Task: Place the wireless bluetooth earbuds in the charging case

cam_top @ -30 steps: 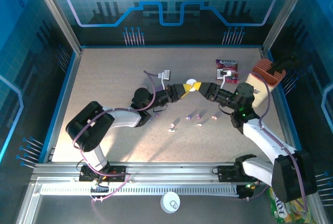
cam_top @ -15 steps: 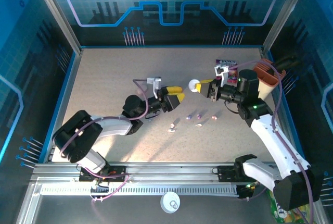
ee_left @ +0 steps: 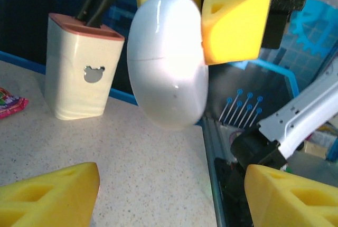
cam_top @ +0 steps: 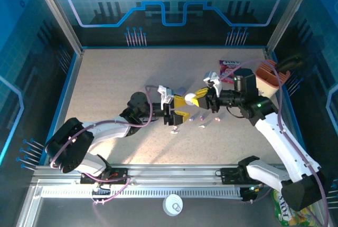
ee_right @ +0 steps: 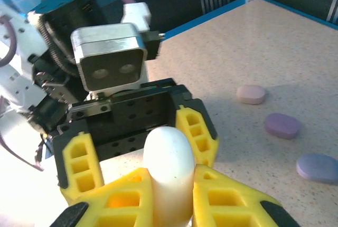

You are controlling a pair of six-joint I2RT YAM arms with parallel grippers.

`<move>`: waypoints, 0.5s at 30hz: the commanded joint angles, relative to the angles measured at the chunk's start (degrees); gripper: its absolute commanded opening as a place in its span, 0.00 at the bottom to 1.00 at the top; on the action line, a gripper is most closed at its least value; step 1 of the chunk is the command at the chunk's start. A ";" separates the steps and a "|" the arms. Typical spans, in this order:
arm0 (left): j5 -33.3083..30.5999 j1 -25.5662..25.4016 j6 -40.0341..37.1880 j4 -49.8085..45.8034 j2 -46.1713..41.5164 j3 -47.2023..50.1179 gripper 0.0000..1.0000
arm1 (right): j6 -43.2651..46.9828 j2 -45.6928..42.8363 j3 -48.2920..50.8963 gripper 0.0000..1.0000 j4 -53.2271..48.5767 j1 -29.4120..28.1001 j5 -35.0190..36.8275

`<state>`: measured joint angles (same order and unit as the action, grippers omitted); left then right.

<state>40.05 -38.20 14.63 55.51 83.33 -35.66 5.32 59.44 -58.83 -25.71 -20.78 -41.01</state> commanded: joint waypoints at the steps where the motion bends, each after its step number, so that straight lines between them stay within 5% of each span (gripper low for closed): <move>1: 3.97 0.14 -1.56 -1.22 -1.15 -2.04 0.67 | 3.77 1.15 -1.67 0.14 -2.95 -1.69 -2.42; 15: 5.55 0.19 7.59 9.36 0.86 -2.46 0.43 | 4.52 3.25 -1.44 0.11 -2.54 -2.52 -1.24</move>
<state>43.57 -38.04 20.60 59.99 83.66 -36.01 8.69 62.43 -58.94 -27.64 -22.61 -42.50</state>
